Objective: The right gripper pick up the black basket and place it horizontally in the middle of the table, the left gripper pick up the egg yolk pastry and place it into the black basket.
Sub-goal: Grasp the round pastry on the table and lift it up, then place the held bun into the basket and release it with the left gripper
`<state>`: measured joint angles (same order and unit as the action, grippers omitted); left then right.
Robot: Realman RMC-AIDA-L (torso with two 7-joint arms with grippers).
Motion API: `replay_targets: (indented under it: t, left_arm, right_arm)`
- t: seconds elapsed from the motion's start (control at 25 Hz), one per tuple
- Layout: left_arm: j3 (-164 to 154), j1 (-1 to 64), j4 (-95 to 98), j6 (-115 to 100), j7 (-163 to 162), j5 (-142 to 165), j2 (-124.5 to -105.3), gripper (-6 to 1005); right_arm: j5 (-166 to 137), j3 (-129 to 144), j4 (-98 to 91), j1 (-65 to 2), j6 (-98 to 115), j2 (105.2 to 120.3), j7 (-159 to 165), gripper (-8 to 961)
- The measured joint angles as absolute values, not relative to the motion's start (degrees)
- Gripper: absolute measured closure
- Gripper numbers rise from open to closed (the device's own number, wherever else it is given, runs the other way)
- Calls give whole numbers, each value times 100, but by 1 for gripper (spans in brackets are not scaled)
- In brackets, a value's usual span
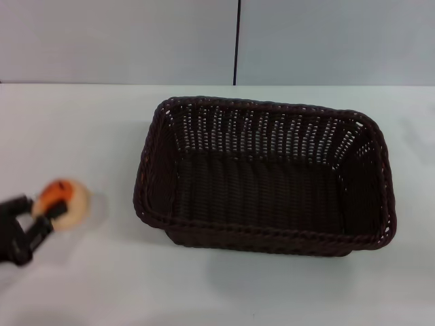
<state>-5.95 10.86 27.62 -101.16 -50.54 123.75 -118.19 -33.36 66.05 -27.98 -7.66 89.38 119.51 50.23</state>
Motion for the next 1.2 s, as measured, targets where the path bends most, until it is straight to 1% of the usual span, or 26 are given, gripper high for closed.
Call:
replay_targets:
  t: [0.04, 0.2, 0.24, 0.28, 0.36, 0.44, 0.48, 0.64, 0.72, 0.92, 1.0, 1.04, 1.08, 1.12, 1.2]
  left_arm:
    - [-527, 1199, 2756, -10426, -5094, 12024, -11818, 766]
    - [-540, 1424, 2707, -10772, -5105, 11749, -11849, 787]
    - [-643, 1667, 2496, -10917, -5072, 11728, -11871, 793]
    - [-643, 1667, 2496, -10917, -5072, 11728, -11871, 798]
    - [-833, 1909, 2198, -10911, -5024, 11733, -11871, 808]
    - [-1213, 2295, 1740, -10742, -4820, 11739, -11872, 819]
    - [-1213, 2295, 1740, -10742, -4820, 11739, -11872, 824]
    - [-1455, 2722, 891, -10057, -4281, 11719, -11874, 845]
    - [-1425, 2763, 730, -9900, -4160, 11709, -11875, 855]
    - [-1184, 2825, 488, -9524, -3739, 11643, -11873, 702]
    - [-955, 2768, 506, -9400, -3703, 11615, -11859, 606]
    - [-526, 2592, 513, -9282, -3636, 11541, -11841, 557]
    - [-526, 2592, 513, -9282, -3636, 11541, -11841, 509]
    - [-181, 2448, 487, -9248, -3515, 11452, -11839, 461]
    - [358, 2215, 389, -9240, -3196, 11326, -11849, 402]
  right_arm:
    - [-3333, 6576, -2756, -764, 9001, 11951, 5023, 179]
    - [-3330, 6551, -2615, -786, 9202, 11937, 5022, 179]
    - [-3330, 6551, -2575, -806, 9268, 11932, 5020, 179]
    - [-3330, 6551, -2575, -806, 9268, 11932, 5020, 179]
    - [-3330, 6551, -2566, -814, 9318, 11930, 5018, 179]
    - [-3330, 6554, -2564, -823, 9358, 11929, 5018, 179]
    - [-3330, 6554, -2564, -823, 9358, 11929, 5018, 179]
    - [-3330, 6557, -2559, -826, 9432, 11926, 5019, 179]
    - [-3331, 6557, -2559, -826, 9433, 11924, 5019, 179]
    - [-3351, 6557, -2469, -843, 9439, 11916, 4935, 179]
    - [-3326, 6551, -2363, -867, 9443, 11912, 4754, 179]
    - [-3240, 6538, -2211, -881, 9449, 11907, 4505, 179]
    - [-3240, 6538, -2211, -881, 9449, 11907, 4505, 179]
    - [-3169, 6536, -2128, -883, 9450, 11908, 4397, 179]
    - [-2945, 6532, -1915, -902, 9467, 11909, 4180, 179]
